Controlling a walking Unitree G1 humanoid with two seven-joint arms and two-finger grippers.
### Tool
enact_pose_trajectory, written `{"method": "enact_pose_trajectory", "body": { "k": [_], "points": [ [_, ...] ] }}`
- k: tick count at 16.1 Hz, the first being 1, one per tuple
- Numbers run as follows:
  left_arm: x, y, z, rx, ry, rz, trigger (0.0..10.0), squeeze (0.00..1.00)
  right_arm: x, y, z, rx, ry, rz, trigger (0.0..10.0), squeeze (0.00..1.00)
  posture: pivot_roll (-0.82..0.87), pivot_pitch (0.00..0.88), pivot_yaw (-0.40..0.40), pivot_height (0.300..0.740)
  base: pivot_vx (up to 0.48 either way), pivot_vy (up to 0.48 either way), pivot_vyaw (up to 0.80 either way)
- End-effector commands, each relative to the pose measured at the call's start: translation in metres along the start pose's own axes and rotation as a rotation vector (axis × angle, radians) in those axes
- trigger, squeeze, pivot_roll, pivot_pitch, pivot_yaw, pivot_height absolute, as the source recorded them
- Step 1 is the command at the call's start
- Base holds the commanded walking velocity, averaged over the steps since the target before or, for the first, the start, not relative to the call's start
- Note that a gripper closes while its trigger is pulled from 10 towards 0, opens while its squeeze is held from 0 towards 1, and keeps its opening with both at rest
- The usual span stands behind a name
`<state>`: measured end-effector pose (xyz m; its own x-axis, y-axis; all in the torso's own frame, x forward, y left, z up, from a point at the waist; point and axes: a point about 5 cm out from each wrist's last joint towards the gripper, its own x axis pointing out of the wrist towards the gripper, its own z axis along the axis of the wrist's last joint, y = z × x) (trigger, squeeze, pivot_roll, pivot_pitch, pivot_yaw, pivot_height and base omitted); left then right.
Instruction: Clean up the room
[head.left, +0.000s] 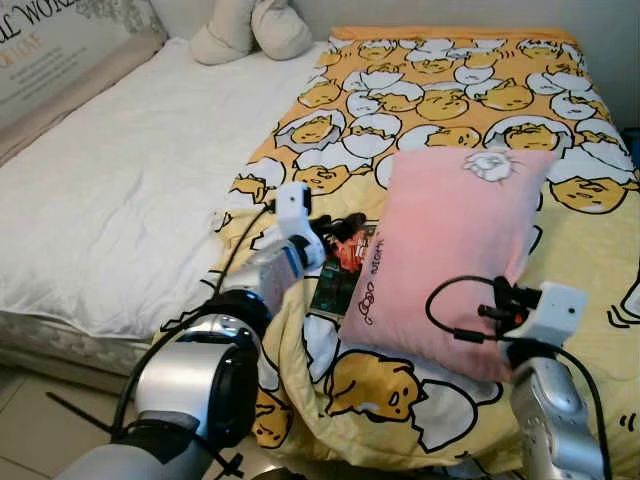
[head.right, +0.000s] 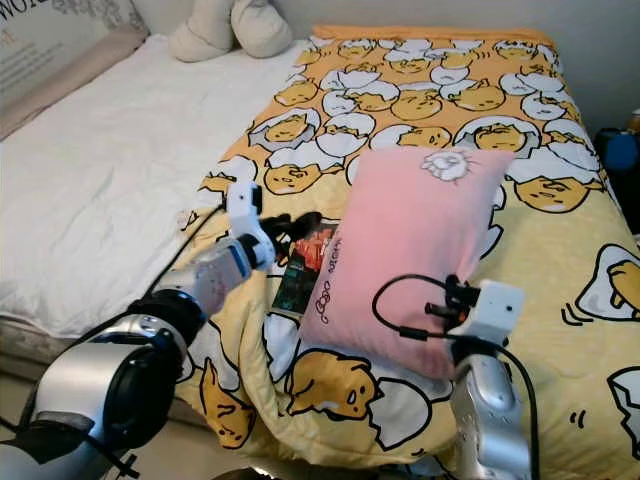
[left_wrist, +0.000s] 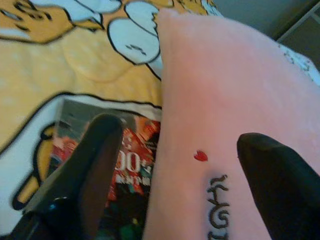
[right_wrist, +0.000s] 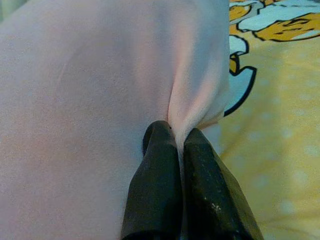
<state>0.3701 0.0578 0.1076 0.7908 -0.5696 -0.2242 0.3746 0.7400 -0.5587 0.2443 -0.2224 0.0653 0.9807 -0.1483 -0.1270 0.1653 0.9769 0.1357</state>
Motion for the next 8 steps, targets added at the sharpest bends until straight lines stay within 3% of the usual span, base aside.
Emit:
{"method": "enact_pose_trajectory", "body": {
  "k": [1,3,4,7,8],
  "points": [
    [0.002,-0.003,0.003,-0.027,-0.006,0.005,10.0,1.0,-0.005,0.008,-0.003,0.017,0.026,0.026,0.0,0.09,-0.23,0.062,0.161,0.731,0.0,0.0,0.0],
    [0.006,-0.013,-0.007,-0.148,-0.017,-0.043,10.0,1.0,-0.015,0.007,0.001,-0.002,0.032,0.039,0.0,0.08,-0.25,0.103,0.15,0.731,0.0,0.0,0.0],
    [0.007,-0.017,-0.01,-0.17,-0.016,-0.063,10.0,1.0,-0.018,0.008,0.002,-0.007,0.034,0.044,0.0,0.08,-0.25,0.114,0.145,0.731,0.0,0.0,0.0],
    [0.012,-0.035,-0.031,-0.145,0.054,-0.152,10.0,1.0,-0.029,0.011,0.005,-0.024,0.054,0.07,0.0,0.09,-0.27,0.163,0.127,0.731,0.0,0.0,0.0],
    [0.012,-0.04,-0.047,-0.097,0.12,-0.166,10.0,0.48,-0.033,0.012,0.006,-0.032,0.071,0.084,0.0,0.08,-0.27,0.18,0.123,0.731,0.0,0.0,0.0]
  ]
}}
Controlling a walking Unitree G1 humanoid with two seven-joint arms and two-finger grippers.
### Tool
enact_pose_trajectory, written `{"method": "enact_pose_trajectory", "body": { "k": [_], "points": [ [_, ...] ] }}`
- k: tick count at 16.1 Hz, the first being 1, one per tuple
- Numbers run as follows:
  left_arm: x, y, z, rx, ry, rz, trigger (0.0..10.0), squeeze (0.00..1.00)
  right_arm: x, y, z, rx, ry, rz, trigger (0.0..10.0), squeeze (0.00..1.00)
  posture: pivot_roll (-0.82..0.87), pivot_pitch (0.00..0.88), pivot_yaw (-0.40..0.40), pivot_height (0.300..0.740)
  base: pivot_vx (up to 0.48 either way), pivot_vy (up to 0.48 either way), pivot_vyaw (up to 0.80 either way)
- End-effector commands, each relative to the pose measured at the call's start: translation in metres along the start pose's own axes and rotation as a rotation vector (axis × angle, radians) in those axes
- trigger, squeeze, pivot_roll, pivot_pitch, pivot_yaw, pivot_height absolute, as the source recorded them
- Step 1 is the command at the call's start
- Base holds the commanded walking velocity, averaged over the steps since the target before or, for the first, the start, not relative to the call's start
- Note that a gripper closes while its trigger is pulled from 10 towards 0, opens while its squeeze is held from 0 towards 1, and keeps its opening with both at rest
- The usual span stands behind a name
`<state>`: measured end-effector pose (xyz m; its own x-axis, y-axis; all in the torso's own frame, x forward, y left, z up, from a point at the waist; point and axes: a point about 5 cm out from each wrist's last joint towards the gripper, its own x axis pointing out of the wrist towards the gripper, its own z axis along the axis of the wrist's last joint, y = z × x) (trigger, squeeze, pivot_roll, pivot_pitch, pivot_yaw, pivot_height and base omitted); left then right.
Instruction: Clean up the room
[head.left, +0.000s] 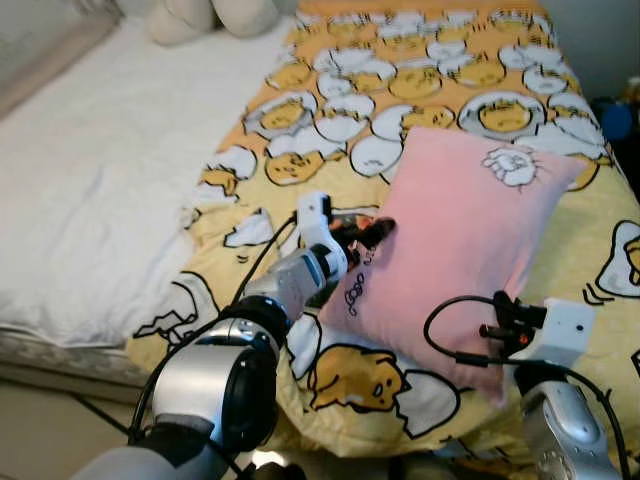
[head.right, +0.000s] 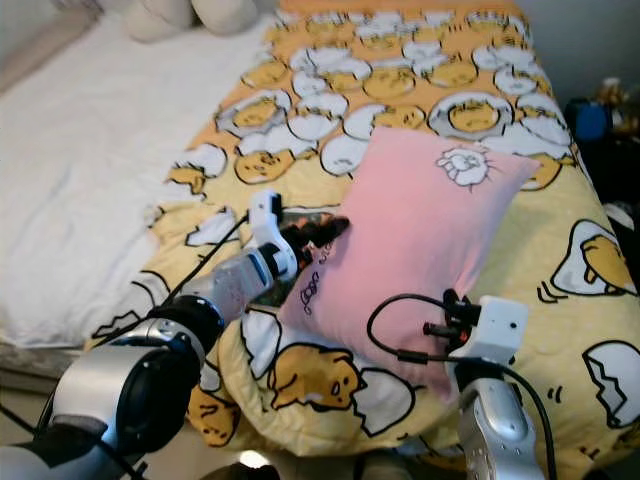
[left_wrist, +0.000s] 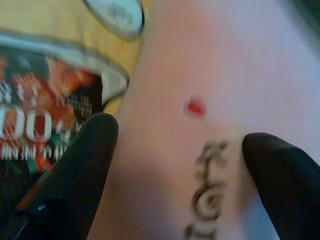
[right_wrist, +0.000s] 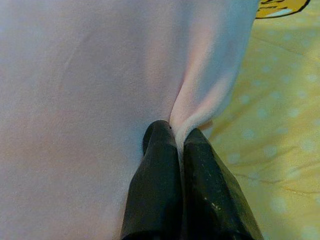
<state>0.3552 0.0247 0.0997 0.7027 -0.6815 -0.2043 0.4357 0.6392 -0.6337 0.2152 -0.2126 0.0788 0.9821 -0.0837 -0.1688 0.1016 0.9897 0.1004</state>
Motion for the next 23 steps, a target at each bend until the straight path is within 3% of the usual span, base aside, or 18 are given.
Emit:
{"method": "enact_pose_trajectory", "body": {
  "k": [1,6,7,10,11,19,23],
  "points": [
    [0.006,-0.014,-0.034,0.001,0.102,-0.044,10.0,0.0,-0.003,0.005,-0.003,0.002,0.034,0.037,0.0,0.08,-0.27,0.194,0.122,0.731,0.0,0.0,0.0],
    [0.006,-0.036,-0.068,0.123,0.322,-0.285,10.0,0.0,-0.002,0.001,0.005,-0.025,0.048,0.054,0.0,0.09,-0.26,0.229,0.12,0.731,0.0,0.0,0.0],
    [0.004,-0.034,-0.075,0.174,0.365,-0.287,10.0,0.0,-0.003,0.004,0.005,-0.025,0.062,0.068,0.0,0.09,-0.27,0.232,0.118,0.731,0.0,0.0,0.0],
    [0.005,-0.029,-0.07,0.163,0.331,-0.228,10.0,0.0,-0.005,0.008,0.005,-0.009,0.071,0.08,0.0,0.09,-0.27,0.243,0.116,0.731,0.0,0.0,0.0],
    [0.004,-0.028,-0.069,0.163,0.321,-0.222,0.0,0.0,-0.006,0.008,0.004,0.007,0.077,0.075,0.0,0.09,-0.26,0.257,0.115,0.731,0.0,0.0,0.0],
    [0.003,-0.027,-0.068,0.177,0.32,-0.247,0.0,0.0,-0.002,0.018,0.006,0.017,0.09,0.105,0.0,0.09,-0.24,0.301,0.11,0.731,0.0,0.0,0.0],
    [0.002,-0.025,-0.065,0.117,0.285,-0.241,0.0,0.0,-0.001,0.022,0.005,0.03,0.095,0.114,0.0,0.09,-0.23,0.306,0.107,0.731,0.0,0.0,0.0]
  ]
}}
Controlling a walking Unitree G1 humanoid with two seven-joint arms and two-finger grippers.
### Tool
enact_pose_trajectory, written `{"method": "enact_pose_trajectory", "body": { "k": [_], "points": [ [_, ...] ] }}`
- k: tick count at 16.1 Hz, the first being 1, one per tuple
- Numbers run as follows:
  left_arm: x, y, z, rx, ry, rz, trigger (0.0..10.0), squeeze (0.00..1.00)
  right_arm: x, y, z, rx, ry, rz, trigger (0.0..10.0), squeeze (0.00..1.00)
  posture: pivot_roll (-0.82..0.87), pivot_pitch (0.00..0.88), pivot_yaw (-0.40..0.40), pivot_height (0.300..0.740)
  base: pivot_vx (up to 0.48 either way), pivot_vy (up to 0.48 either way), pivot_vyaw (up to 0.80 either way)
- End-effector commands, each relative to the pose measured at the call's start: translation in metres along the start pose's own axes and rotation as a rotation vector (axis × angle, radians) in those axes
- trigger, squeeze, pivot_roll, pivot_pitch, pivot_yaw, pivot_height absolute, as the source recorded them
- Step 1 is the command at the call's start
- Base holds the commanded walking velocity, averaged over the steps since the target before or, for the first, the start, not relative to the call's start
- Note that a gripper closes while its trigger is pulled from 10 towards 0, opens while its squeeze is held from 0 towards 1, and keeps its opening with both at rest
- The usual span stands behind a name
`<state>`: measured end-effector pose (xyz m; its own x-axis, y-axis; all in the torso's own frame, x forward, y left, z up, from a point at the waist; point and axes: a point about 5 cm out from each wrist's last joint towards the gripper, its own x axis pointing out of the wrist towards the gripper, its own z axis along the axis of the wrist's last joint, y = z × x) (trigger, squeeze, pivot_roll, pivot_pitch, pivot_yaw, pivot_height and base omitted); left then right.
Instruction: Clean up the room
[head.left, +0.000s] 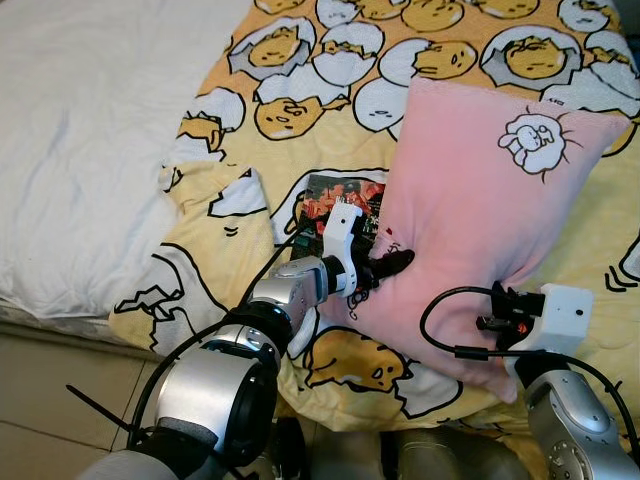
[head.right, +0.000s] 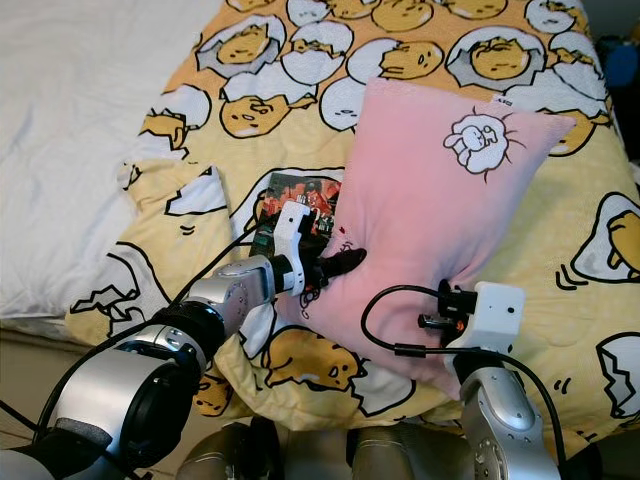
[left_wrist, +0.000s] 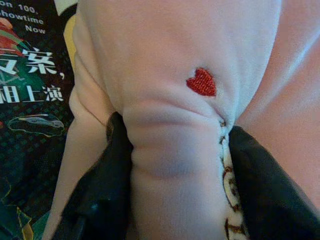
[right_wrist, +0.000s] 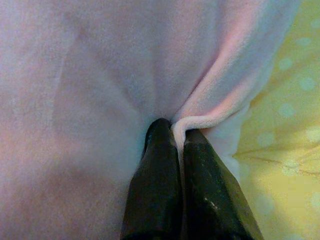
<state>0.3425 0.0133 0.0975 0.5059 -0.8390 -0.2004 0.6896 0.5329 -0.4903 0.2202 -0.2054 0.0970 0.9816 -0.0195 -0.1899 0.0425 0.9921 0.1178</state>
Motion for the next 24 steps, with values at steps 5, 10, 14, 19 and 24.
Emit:
{"method": "enact_pose_trajectory", "body": {
  "k": [5,10,14,19,24],
  "points": [
    [0.012,-0.02,-0.046,-0.12,0.112,-0.045,0.0,0.0,-0.001,0.016,-0.018,0.041,0.082,0.061,0.0,0.09,-0.21,0.307,0.109,0.731,0.0,0.0,0.0],
    [0.009,-0.015,-0.045,-0.15,0.079,-0.019,0.0,0.0,-0.003,0.022,-0.024,0.051,0.098,0.074,0.0,0.09,-0.21,0.291,0.105,0.731,0.0,0.0,0.0],
    [0.008,-0.014,-0.043,-0.181,0.05,-0.016,0.0,0.0,0.0,0.025,-0.025,0.049,0.104,0.088,0.0,0.09,-0.2,0.282,0.095,0.731,0.0,0.0,0.0],
    [0.006,-0.009,-0.041,-0.171,0.02,0.026,0.0,0.0,0.005,0.026,-0.028,0.059,0.112,0.095,0.0,0.09,-0.19,0.256,0.091,0.731,0.0,0.0,0.0],
    [0.005,-0.008,-0.047,-0.213,0.007,0.043,0.0,0.0,0.007,0.025,-0.03,0.044,0.127,0.115,0.0,0.08,-0.19,0.245,0.068,0.731,0.0,0.0,0.0]
  ]
}}
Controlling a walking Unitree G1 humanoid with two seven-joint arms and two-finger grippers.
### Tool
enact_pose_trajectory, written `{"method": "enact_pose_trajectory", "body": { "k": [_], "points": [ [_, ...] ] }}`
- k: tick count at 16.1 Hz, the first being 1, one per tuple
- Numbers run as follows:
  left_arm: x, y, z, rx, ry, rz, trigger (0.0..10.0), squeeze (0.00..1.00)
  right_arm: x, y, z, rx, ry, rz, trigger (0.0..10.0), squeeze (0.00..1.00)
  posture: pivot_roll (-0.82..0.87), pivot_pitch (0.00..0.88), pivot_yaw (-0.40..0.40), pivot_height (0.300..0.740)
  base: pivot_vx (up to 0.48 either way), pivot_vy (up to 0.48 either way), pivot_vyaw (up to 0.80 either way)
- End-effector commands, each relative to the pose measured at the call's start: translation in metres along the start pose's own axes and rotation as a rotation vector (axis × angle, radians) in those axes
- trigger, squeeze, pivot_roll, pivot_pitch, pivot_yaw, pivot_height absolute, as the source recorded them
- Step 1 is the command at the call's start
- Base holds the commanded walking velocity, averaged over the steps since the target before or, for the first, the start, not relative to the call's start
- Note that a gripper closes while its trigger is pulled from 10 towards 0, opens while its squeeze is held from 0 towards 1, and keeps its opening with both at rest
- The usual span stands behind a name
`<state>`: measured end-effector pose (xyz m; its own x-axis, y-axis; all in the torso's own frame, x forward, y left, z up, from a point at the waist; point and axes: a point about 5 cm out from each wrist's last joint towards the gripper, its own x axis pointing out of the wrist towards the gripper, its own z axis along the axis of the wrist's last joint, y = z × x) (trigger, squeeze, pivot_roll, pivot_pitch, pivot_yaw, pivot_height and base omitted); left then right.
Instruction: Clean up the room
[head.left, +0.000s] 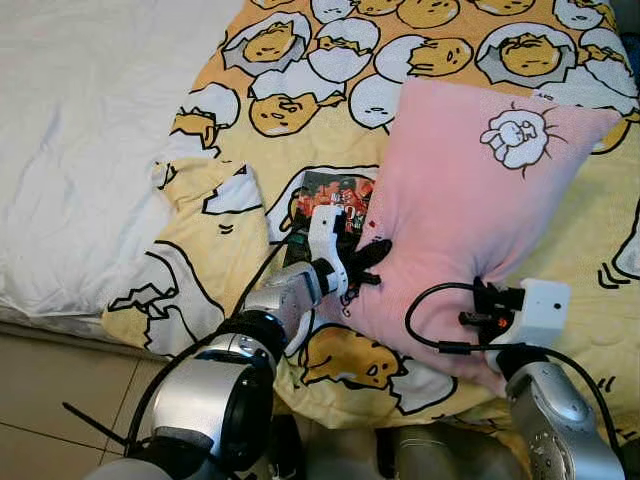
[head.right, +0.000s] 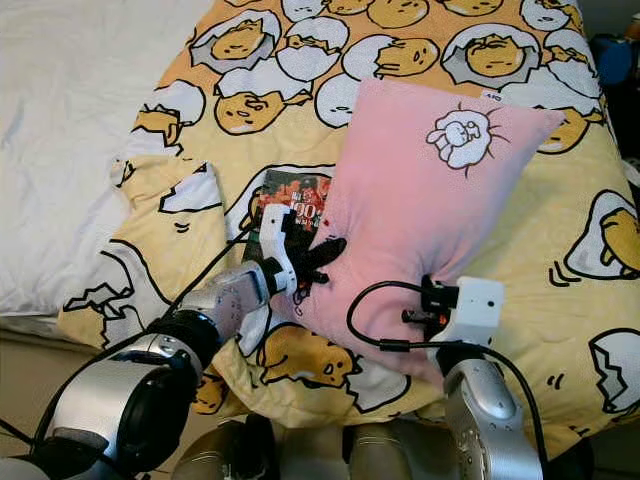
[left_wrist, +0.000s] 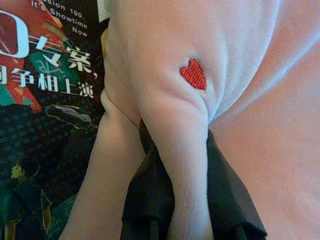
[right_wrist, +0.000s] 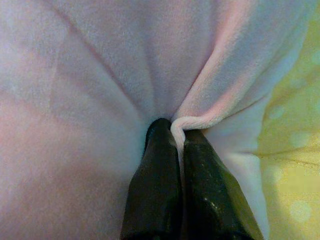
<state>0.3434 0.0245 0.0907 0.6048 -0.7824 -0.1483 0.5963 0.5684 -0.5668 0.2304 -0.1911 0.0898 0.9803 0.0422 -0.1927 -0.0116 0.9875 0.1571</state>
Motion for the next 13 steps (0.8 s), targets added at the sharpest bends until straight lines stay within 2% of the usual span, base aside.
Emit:
{"method": "enact_pose_trajectory", "body": {
  "k": [1,4,7,9,11,12,13],
  "points": [
    [0.006,-0.014,-0.047,-0.093,0.138,-0.005,0.0,0.0,-0.001,0.01,-0.024,0.017,0.116,0.053,0.0,0.09,-0.18,0.239,0.062,0.731,0.0,0.0,0.0],
    [0.006,-0.013,-0.044,-0.079,0.131,0.001,0.0,0.0,0.002,0.011,-0.025,0.017,0.116,0.059,0.0,0.09,-0.18,0.227,0.06,0.731,0.0,0.0,0.0],
    [0.006,-0.006,-0.028,-0.099,0.059,0.063,0.0,0.0,0.018,0.001,-0.029,0.047,0.111,0.014,0.0,0.09,-0.18,0.159,0.062,0.731,0.0,0.0,0.0],
    [0.006,-0.002,-0.003,-0.093,-0.022,0.087,0.0,0.0,0.037,0.005,-0.012,0.049,0.043,0.036,0.0,0.09,-0.17,0.072,0.068,0.731,0.0,0.0,0.0],
    [0.004,0.002,0.025,-0.047,-0.101,0.096,0.0,0.0,0.06,0.01,0.013,0.045,-0.037,0.069,0.0,0.09,-0.16,0.003,0.072,0.731,0.0,0.0,0.0],
    [0.002,0.002,0.037,-0.03,-0.135,0.1,0.0,0.0,0.067,0.012,0.024,0.043,-0.074,0.079,0.0,0.09,-0.15,0.0,0.075,0.731,0.0,0.0,0.0],
    [-0.001,0.004,0.063,0.003,-0.208,0.116,0.0,0.0,0.08,0.016,0.046,0.039,-0.14,0.092,0.0,0.09,-0.15,0.0,0.079,0.731,0.0,0.0,0.0]
  ]
}}
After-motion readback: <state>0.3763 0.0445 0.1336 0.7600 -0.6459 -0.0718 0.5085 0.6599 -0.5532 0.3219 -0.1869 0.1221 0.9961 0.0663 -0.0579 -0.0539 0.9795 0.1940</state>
